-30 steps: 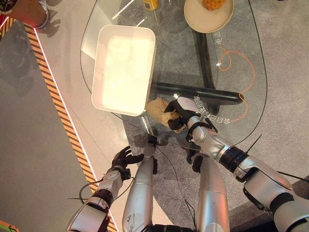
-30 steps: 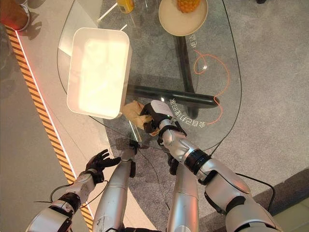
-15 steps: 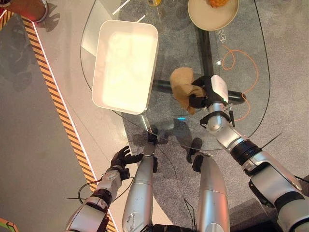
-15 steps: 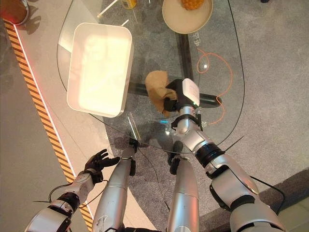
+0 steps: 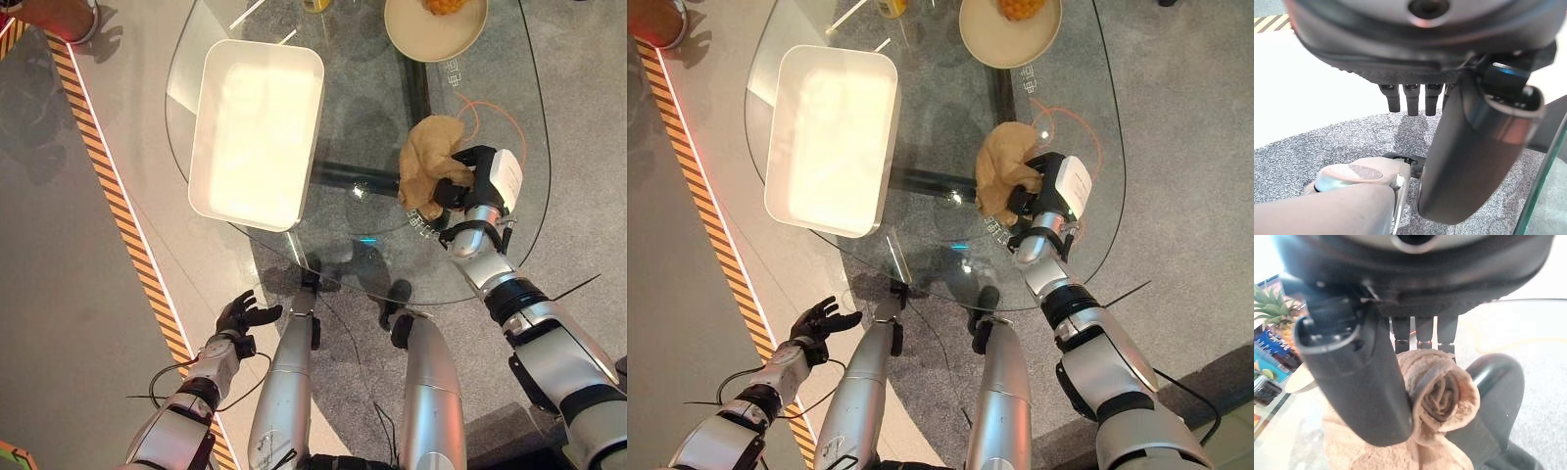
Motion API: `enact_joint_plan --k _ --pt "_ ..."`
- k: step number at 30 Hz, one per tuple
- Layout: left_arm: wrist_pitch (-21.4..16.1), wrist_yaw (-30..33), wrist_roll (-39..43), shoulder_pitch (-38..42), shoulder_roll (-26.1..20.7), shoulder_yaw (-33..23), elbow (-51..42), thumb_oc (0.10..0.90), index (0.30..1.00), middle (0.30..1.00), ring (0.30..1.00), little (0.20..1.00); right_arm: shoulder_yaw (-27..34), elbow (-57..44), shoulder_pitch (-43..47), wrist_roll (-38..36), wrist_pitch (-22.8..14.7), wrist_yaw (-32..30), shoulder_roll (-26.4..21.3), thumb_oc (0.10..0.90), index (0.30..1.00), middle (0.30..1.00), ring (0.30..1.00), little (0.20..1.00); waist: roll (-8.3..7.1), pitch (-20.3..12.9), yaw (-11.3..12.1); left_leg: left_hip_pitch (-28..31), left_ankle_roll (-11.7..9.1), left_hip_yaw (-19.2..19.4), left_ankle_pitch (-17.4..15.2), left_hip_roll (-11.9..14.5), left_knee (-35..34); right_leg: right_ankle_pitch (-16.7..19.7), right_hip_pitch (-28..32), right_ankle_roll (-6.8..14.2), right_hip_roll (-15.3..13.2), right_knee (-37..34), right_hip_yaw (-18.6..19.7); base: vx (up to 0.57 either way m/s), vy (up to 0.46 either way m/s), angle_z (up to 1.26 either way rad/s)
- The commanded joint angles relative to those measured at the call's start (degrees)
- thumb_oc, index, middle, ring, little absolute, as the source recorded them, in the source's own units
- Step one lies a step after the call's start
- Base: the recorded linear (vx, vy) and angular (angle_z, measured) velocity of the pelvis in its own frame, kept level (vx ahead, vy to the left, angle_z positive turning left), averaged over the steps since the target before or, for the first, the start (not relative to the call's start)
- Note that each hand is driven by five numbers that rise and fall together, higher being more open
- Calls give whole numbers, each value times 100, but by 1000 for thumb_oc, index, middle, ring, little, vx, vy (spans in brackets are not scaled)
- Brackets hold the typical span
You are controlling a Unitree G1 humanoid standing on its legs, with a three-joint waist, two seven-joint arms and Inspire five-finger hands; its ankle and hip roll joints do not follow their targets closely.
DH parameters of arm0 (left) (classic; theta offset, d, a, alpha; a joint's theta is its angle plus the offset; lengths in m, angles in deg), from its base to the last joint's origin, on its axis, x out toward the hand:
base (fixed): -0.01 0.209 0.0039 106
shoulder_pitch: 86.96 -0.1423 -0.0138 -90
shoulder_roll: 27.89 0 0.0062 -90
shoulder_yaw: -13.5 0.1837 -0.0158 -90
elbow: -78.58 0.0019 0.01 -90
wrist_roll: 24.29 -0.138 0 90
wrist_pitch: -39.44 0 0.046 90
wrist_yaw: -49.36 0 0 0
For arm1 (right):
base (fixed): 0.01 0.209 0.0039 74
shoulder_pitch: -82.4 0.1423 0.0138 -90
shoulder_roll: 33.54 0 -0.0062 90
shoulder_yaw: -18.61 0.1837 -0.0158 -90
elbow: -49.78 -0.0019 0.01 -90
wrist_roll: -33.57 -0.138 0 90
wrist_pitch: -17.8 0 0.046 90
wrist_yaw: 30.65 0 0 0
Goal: Wipe the table with a cloth and put it in the basket.
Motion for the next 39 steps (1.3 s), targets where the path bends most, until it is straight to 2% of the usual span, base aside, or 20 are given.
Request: enact_joint_plan --k 1,9,22,30,39 --pt "-138 -38 148 -170 -221 -33 237 800 900 900 900 900 727 979 50 -198 38 -896 -790 100 300 300 300 200 39 -117 -88 -183 607 426 -1007 -300 1050 807 -98 249 297 -801 246 1 -37 7" --pt "-72 -132 132 -94 -378 -113 337 800 900 900 900 900 1195 1673 -118 -620 -155 -961 -982 100 300 300 300 200 -4 -117 -105 -194 627 387 -1056 -279 1106 824 -93 296 326 -782 272 2 -12 3" --pt "-63 -292 186 -40 -598 -231 471 800 900 900 900 900 1435 1680 -229 -959 -193 -1099 -1216 100 300 300 300 200 -91 -117 -172 -152 602 372 -1072 -227 1070 841 -58 344 395 -828 313 -2 0 -1" --pt "-60 -362 201 14 -665 -249 569 800 900 900 900 900 1392 1691 -158 -928 -188 -1035 -1246 100 300 300 300 200 -106 -117 -173 -129 593 371 -1067 -231 1030 855 -39 359 400 -873 314 0 0 0" --pt "-18 -350 236 92 -639 -178 535 800 900 900 900 900 959 1140 70 -371 -531 -660 -1081 100 300 300 300 200 -115 -117 -176 -109 570 377 -1052 -248 968 869 -25 367 405 -942 312 0 0 0"
